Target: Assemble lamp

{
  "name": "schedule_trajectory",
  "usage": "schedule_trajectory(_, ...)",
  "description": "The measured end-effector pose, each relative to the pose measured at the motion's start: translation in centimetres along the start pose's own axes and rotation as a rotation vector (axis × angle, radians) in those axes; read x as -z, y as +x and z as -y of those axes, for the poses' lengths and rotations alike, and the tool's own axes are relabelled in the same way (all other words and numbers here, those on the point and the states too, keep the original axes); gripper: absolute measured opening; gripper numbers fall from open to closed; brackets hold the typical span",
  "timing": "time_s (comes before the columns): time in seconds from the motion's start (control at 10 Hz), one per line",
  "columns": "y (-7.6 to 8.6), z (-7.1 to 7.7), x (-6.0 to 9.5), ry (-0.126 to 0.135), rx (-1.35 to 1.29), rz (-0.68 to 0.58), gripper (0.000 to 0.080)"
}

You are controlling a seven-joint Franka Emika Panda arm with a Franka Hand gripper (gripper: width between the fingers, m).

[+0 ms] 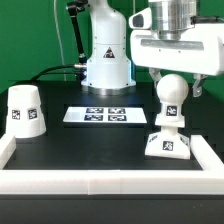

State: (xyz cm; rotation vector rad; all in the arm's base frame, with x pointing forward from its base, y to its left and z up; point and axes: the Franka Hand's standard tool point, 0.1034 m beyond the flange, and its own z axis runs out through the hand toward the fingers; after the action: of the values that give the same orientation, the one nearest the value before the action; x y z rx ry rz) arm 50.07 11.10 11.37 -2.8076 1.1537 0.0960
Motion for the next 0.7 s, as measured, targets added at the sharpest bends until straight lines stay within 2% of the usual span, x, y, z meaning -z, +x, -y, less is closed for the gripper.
schedule_trajectory(0.6, 0.12, -0.11, -0.05, -0.002, 0.523, 0.000, 0.0698)
schedule_trajectory(0.7, 0.32, -0.25, -0.03, -0.015, 0.683, -0.008, 0.0698)
